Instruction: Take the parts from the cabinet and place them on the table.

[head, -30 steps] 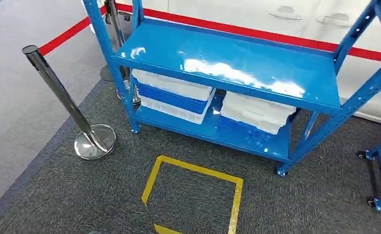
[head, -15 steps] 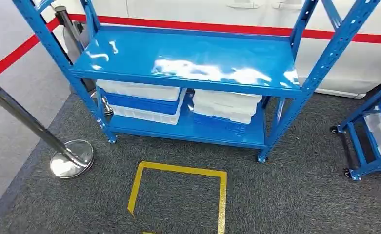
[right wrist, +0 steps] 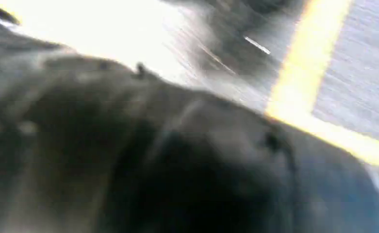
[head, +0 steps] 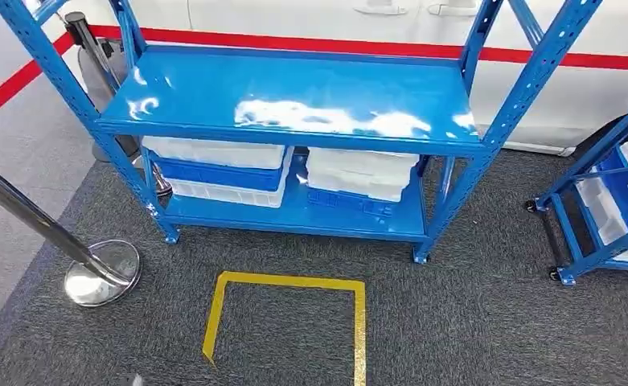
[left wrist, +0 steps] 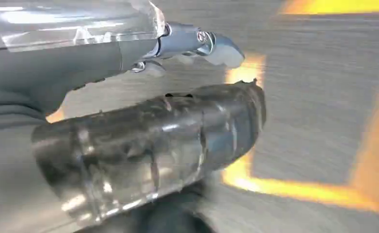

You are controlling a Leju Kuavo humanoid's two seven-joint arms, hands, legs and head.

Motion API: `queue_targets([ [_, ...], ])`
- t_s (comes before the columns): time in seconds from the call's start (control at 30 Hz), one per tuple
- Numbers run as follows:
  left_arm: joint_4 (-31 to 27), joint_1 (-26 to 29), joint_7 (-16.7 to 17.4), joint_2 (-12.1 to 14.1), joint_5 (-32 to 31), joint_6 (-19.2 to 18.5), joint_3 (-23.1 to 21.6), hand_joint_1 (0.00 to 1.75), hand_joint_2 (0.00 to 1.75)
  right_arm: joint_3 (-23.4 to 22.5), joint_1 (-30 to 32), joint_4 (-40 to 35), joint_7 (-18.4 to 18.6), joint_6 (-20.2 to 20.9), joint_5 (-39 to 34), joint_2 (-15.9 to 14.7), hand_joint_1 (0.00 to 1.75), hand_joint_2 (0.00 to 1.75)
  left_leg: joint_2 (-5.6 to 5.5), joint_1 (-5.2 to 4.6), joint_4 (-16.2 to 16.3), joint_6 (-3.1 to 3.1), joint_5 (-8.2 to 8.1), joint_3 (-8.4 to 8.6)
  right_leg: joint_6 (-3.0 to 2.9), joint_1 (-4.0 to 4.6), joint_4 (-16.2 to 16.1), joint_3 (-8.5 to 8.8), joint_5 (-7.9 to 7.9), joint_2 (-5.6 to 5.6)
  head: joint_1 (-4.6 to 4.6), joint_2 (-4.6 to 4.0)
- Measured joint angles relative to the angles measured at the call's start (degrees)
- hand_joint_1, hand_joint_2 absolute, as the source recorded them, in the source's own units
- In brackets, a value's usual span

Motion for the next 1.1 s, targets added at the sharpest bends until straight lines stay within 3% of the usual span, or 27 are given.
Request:
queue_targets([
  [0.03, -1.40, 0.36, -5.04, 0.00, -3.68, -0.76, -0.63, 0.00, 0.00, 0.22, -0.28, -1.36, -5.14, -3.12, 0.97, 0.11, 0.00, 0.00, -0.01, -0.03, 0.00, 0.03, 0.00, -0.07, 0.09, -0.03, -0.02, -0.01, 0.05, 0.04, 0.00, 0.00],
  [0.07, -4.85, 0.93, -6.51, -0.22, -7.35, 0.48, -1.91, 0.00, 0.00, 0.74, -0.97, -3.04, -7.08, -5.13, 2.58, 0.57, 0.00, 0.00, 0.07, -0.05, 0.10, 0.10, 0.03, -0.05, 0.25, -0.06, -0.03, -0.13, 0.16, 0.20, -0.02, 0.00],
  [0.1, -8.41, 0.21, -4.92, -1.26, -10.32, 2.80, -3.37, 0.00, 0.00, 1.62, -2.29, -5.30, -5.84, -6.26, 4.51, 1.34, 0.00, 0.00, 0.08, -0.13, 0.17, 0.33, 0.19, -0.26, 0.51, -0.15, -0.04, -0.39, 0.33, 0.22, -0.02, 0.00],
  [0.13, -10.85, -1.93, -0.93, -2.10, -12.37, 5.51, -4.55, 0.00, 0.00, 2.76, -3.67, -8.18, -1.75, -6.46, 5.84, 1.79, 0.00, 0.00, 0.03, -0.22, 0.21, 0.60, 0.48, -0.64, 0.77, -0.26, -0.04, -0.67, 0.52, 0.12, -0.02, 0.00],
  [0.17, -12.97, -4.60, 3.70, -4.41, -13.41, 8.20, -6.09, 0.00, 0.00, 4.97, -4.99, -13.39, 5.89, -6.43, 6.05, 2.44, 0.00, 0.00, -0.15, -0.25, 0.28, 0.74, 0.66, -1.00, 0.85, -0.29, -0.05, -0.91, 0.67, -0.12, 0.00, 0.00],
  [0.2, -14.41, -6.47, 5.59, -5.12, -13.76, 9.24, -7.41, 0.00, 0.00, 7.16, -5.72, -17.56, 10.60, -6.41, 5.63, 2.86, 0.00, 0.00, -0.28, -0.23, 0.31, 0.81, 0.74, -1.14, 0.88, -0.26, -0.05, -0.97, 0.77, -0.28, 0.00, 0.00],
  [0.23, -16.18, -7.57, 6.39, -6.08, -13.98, 9.69, -9.00, 0.00, 0.00, 9.23, -6.15, -20.99, 13.37, -6.48, 4.78, 3.10, 0.00, 0.00, -0.27, -0.24, 0.31, 0.80, 0.74, -1.10, 0.90, -0.27, -0.07, -0.93, 0.78, -0.30, 0.02, 0.00],
  [0.3, -19.68, -8.83, 7.24, -7.17, -13.92, 9.93, -11.51, 0.00, 0.00, 13.56, -6.35, -27.15, 14.71, -7.40, 2.18, 3.26, 0.00, 0.00, -0.21, -0.24, 0.33, 0.80, 0.76, -0.85, 0.93, -0.27, -0.07, -0.76, 0.87, -0.12, 0.00, 0.00],
  [0.33, -20.81, -8.92, 7.51, -7.41, -13.63, 10.11, -12.37, 0.00, 0.00, 15.22, -6.10, -29.40, 14.65, -7.86, 1.11, 3.30, 0.00, 1.75, -0.19, -0.23, 0.36, 0.80, 0.76, -0.78, 0.93, -0.27, -0.07, -0.72, 0.87, -0.09, 0.00, 0.00],
  [0.43, -23.67, -8.61, 9.85, -7.56, -14.09, 9.80, -14.14, 0.00, 0.00, 18.86, -5.06, -32.74, 15.84, -7.78, -1.15, 3.15, 0.00, 1.75, -0.25, -0.21, 0.35, 0.79, 0.78, -0.91, 0.92, -0.23, -0.06, -0.81, 0.86, -0.24, -0.02, 0.00],
  [0.53, -23.96, -8.85, 18.48, -7.48, -10.49, 10.94, -14.75, 0.00, 0.00, 21.11, -5.76, -29.28, 22.12, -3.12, -6.33, 2.56, 0.00, 1.75, -0.21, -0.18, 0.28, 0.77, 0.71, -0.86, 0.93, -0.21, -0.07, -0.82, 0.78, -0.12, 0.00, 0.00],
  [0.57, -22.72, -8.50, 19.90, -6.82, -8.29, 10.25, -14.54, 0.00, 0.00, 21.13, -5.67, -25.46, 22.39, -1.85, -8.41, 1.95, 0.00, 1.75, -0.21, -0.17, 0.28, 0.77, 0.64, -0.81, 0.92, -0.20, -0.07, -0.75, 0.72, -0.13, 0.00, 0.00],
  [0.77, -16.96, -4.74, 18.85, -4.72, -4.89, 8.10, -13.99, 0.00, 0.00, 21.33, -3.09, -12.61, 20.53, -0.80, -11.24, 0.81, 0.00, 1.75, -0.26, -0.17, 0.28, 0.72, 0.53, -1.07, 0.94, -0.21, -0.04, -0.98, 0.51, -0.24, -0.02, 0.00],
  [0.87, -15.38, -4.67, 22.22, -4.31, -2.72, 8.80, -13.22, 0.00, 0.00, 21.33, -3.15, -9.45, 23.62, -1.61, -12.44, 0.39, 0.00, 1.75, -0.26, -0.17, 0.26, 0.70, 0.49, -0.96, 0.94, -0.21, -0.04, -0.88, 0.49, -0.25, 0.00, 0.00],
  [0.93, -13.44, -4.24, 28.92, -4.20, 1.40, 12.79, -11.56, 0.00, 0.00, 20.96, -3.03, -7.03, 29.68, -4.43, -15.13, 0.17, 0.00, 1.75, -0.26, -0.17, 0.27, 0.67, 0.47, -0.95, 0.94, -0.21, -0.05, -0.88, 0.48, -0.25, 0.00, 0.00],
  [0.97, -12.30, -4.15, 35.75, -4.22, 3.63, 15.43, -10.31, 0.00, 0.00, 20.21, -3.02, -5.78, 35.31, -5.68, -17.02, 0.07, 0.00, 1.75, -0.26, -0.17, 0.27, 0.67, 0.46, -0.93, 0.95, -0.21, -0.05, -0.88, 0.47, -0.25, 0.00, 0.00],
  [1.0, -12.00, -3.91, 39.30, -4.28, 4.23, 16.32, -9.76, 0.00, 0.00, 19.93, -2.76, -5.39, 37.61, -5.96, -17.80, 0.07, 0.00, 0.00, -0.26, -0.17, 0.27, 0.66, 0.44, -0.94, 0.97, -0.21, -0.05, -0.89, 0.45, -0.25, 0.00, 0.00],
  [1.03, -11.41, -3.37, 50.88, -4.59, 4.73, 17.63, -8.42, 0.00, 0.00, 18.95, -2.14, -4.58, 42.64, -6.06, -20.34, 0.07, 0.00, 0.00, -0.26, -0.17, 0.28, 0.67, 0.43, -0.98, 0.96, -0.21, -0.05, -0.92, 0.44, -0.25, 0.00, 0.00],
  [1.07, -11.28, -2.78, 55.41, -4.48, 4.77, 17.85, -8.33, 0.00, 0.00, 18.25, -1.26, -4.30, 43.48, -5.65, -21.91, -0.44, 0.00, 0.00, -0.26, -0.17, 0.28, 0.70, 0.41, -1.03, 0.96, -0.21, -0.05, -0.96, 0.44, -0.25, 0.00, 0.00],
  [1.1, -11.01, -2.20, 56.71, -4.24, 4.84, 17.85, -8.24, 0.00, 0.00, 17.35, -0.59, -3.84, 43.54, -4.92, -23.44, -1.01, 0.00, 0.00, -0.25, -0.18, 0.28, 0.71, 0.40, -1.01, 0.96, -0.24, -0.05, -0.97, 0.44, -0.24, -0.04, 0.00],
])
